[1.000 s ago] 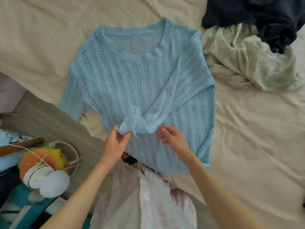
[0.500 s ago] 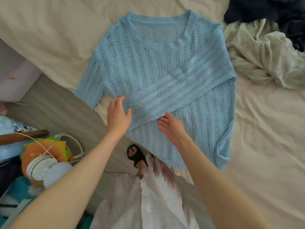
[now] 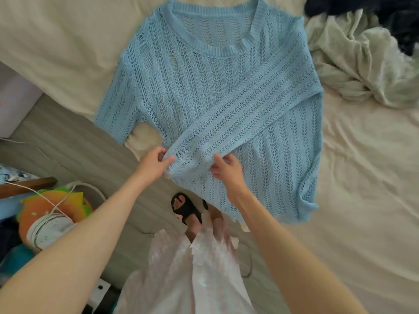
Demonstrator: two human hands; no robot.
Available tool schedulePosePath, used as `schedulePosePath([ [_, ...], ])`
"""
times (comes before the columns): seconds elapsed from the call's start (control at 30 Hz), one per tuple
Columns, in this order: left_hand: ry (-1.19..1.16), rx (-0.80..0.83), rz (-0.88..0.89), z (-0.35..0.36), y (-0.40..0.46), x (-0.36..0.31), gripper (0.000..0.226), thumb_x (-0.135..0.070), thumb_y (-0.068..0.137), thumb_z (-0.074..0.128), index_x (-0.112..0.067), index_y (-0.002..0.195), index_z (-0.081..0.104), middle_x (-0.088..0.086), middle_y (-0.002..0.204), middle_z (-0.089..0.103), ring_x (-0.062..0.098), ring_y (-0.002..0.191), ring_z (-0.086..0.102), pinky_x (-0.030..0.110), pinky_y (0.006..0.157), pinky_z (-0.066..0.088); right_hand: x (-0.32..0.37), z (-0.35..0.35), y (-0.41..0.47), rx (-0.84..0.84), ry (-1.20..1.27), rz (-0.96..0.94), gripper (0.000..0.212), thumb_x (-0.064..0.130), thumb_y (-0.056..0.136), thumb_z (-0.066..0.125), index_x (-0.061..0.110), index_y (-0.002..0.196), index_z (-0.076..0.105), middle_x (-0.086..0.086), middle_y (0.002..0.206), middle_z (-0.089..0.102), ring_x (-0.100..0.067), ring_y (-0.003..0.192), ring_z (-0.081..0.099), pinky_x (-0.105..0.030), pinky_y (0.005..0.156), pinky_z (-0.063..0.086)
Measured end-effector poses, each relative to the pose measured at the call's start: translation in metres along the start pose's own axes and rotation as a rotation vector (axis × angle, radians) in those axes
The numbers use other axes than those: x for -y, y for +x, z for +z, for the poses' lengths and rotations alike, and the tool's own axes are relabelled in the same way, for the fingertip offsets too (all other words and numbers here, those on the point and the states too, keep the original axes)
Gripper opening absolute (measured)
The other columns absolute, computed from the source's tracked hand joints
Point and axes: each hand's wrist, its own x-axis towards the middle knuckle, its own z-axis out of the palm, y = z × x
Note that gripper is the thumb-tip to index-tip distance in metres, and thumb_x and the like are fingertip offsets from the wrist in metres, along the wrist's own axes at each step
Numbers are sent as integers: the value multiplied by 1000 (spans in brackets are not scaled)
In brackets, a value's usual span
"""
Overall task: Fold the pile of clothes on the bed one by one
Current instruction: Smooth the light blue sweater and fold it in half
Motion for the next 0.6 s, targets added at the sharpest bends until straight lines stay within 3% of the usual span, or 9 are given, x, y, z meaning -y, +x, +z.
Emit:
schedulePosePath([
  [0.07, -82, 72, -87, 8, -6, 14, 41, -23, 89, 63, -2, 123, 53, 12, 111, 60, 23, 93, 59, 30, 71, 48, -11, 0, -3, 103, -78, 66, 9, 29, 95, 55, 21, 92, 54, 2, 93, 67, -7, 79, 63, -27, 76, 48],
  [0.13, -205, 87, -140, 12, -8, 22, 35, -21, 89, 63, -3, 119, 57, 15, 114, 61, 26, 98, 59, 34, 76, 50, -21, 2, -3, 141, -125, 116, 9, 27, 95, 56, 18, 95, 55, -1, 92, 68, -9, 81, 61, -28, 76, 47],
  [0.23, -295, 21, -135, 10, -11, 21, 19, -20, 90, 61, -12, 108, 60, 10, 109, 63, 17, 92, 55, 28, 76, 44, -29, 3, 0, 27, -125, 109, 10, 17, 95, 52, 13, 102, 57, 0, 78, 68, -9, 71, 62, -24, 67, 46],
  [0.37, 118, -232, -126, 17, -28, 9, 43, -11, 90, 58, -5, 130, 43, 18, 130, 47, 31, 108, 52, 36, 84, 41, -35, -27, -7, -253, -359, -53, 16, 21, 95, 49, 17, 108, 59, 4, 88, 64, -10, 78, 59, -21, 64, 41],
  [0.43, 272, -322, 8, 30, -49, -4, 48, -7, 88, 57, -5, 133, 40, 21, 131, 41, 35, 110, 50, 40, 83, 43, -37, -56, -17, -386, -479, -141, 21, 21, 95, 50, 15, 113, 59, 7, 88, 59, -7, 78, 57, -19, 63, 37],
  [0.5, 358, -302, 183, 50, -70, -18, 48, -6, 87, 57, -4, 133, 42, 21, 130, 41, 36, 114, 47, 42, 89, 42, -40, -90, -25, -528, -642, -263, 22, 16, 93, 53, 8, 112, 59, -4, 96, 61, -21, 93, 56, -27, 75, 39],
  [0.6, 490, -77, 322, 88, -88, -36, 52, -11, 91, 51, -8, 141, 36, 18, 149, 24, 35, 137, 23, 44, 112, 24, -47, -138, -33, -651, -936, -267, 30, 20, 88, 61, 6, 115, 59, -14, 113, 58, -33, 110, 49, -42, 90, 36],
])
